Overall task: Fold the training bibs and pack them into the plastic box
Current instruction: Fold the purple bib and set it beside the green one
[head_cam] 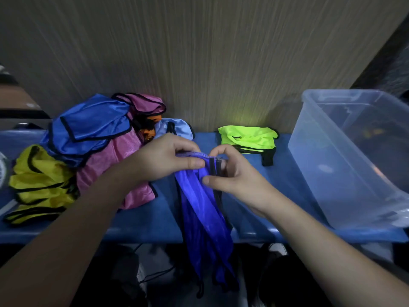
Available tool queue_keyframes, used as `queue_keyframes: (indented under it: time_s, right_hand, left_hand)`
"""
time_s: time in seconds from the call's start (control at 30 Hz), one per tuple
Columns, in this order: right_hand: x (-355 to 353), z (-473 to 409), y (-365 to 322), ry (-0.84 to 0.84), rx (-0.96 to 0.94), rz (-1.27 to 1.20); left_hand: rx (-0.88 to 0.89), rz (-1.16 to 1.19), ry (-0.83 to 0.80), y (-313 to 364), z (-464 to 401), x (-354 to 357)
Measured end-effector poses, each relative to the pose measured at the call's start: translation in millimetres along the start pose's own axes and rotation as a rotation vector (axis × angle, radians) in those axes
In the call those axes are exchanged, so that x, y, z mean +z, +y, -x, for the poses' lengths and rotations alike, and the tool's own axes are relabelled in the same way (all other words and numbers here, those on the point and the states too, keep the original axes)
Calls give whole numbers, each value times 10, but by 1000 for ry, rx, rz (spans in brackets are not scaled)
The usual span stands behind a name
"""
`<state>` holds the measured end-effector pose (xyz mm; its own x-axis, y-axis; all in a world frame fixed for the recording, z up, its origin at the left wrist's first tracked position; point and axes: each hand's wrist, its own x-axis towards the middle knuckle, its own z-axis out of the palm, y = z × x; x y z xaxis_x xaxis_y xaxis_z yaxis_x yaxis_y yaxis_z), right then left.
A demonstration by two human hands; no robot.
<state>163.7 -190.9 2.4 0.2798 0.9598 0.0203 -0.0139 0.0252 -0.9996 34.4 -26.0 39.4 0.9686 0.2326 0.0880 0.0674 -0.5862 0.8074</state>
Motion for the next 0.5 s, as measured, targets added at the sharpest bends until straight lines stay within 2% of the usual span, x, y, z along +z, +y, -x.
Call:
queue_keyframes:
  time_s: [0.1, 0.17, 0.27, 0.33, 0.5]
  right_hand:
    - [7, 38, 42, -182, 109, 170]
    - [-8, 48, 66, -288, 167, 407]
    - [-77, 69, 19, -324, 207, 725]
    - [-162, 99, -64, -326, 214, 755]
    - [-353, 182, -240, -275, 205, 612]
  left_hand:
    - [63, 43, 208, 6, 12, -78]
    - [66, 65, 317, 21, 44, -174]
    - [48, 3, 410, 8, 101, -292]
    - [12, -35, 440, -27, 124, -328]
    - [0, -77, 484, -58, 121, -340]
